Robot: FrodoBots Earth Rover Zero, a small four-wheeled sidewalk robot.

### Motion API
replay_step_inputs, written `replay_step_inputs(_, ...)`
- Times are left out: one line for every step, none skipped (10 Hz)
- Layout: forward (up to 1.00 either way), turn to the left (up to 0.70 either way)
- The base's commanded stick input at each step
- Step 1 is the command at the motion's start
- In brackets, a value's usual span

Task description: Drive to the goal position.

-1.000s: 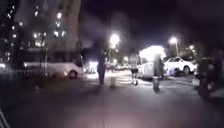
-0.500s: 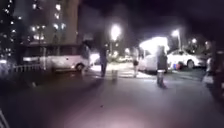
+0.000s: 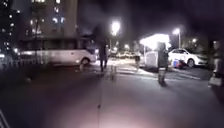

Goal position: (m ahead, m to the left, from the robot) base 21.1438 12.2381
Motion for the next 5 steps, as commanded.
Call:
replay_step_inputs(0.0, 0.0)
replay_step_inputs(0.0, 0.0)
replay_step_inputs(0.0, 0.0)
replay_step_inputs(0.0, 0.0)
replay_step_inputs(0.0, 0.0)
